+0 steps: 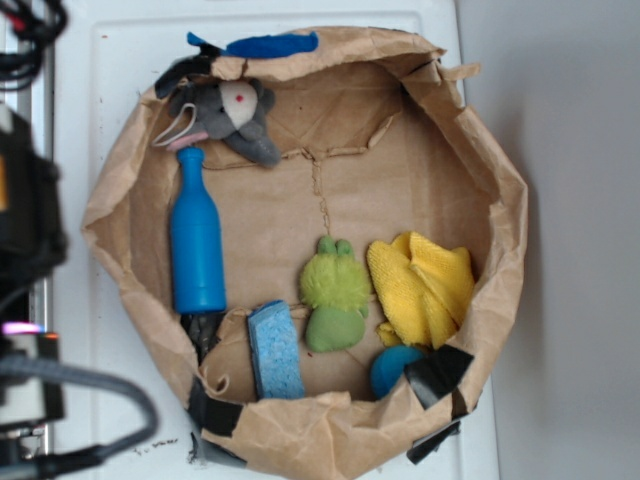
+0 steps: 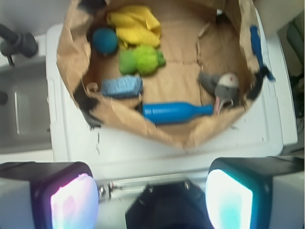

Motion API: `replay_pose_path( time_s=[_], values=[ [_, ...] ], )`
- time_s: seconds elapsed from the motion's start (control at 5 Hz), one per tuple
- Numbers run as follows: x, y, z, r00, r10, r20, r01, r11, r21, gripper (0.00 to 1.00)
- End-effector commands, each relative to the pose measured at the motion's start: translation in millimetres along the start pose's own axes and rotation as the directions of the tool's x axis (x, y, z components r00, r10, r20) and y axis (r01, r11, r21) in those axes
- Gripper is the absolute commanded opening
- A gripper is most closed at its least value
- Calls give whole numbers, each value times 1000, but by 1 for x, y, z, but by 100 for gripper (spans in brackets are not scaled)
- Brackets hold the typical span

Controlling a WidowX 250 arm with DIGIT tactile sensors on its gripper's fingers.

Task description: Grab the yellow cloth.

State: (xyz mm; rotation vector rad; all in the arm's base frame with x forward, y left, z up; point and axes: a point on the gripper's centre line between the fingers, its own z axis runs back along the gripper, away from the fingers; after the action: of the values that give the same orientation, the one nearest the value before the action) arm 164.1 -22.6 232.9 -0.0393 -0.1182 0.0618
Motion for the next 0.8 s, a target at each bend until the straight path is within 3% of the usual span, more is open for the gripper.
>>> replay_pose_path(
  time_s=[0.0, 0.2, 0.6],
  values=[
    [41, -2, -11, 987, -144, 75, 149, 987, -54, 100],
    [56, -13, -9, 949, -294, 118, 304, 948, -88, 100],
    [56, -13, -9, 949, -294, 118, 304, 948, -88, 100]
  ],
)
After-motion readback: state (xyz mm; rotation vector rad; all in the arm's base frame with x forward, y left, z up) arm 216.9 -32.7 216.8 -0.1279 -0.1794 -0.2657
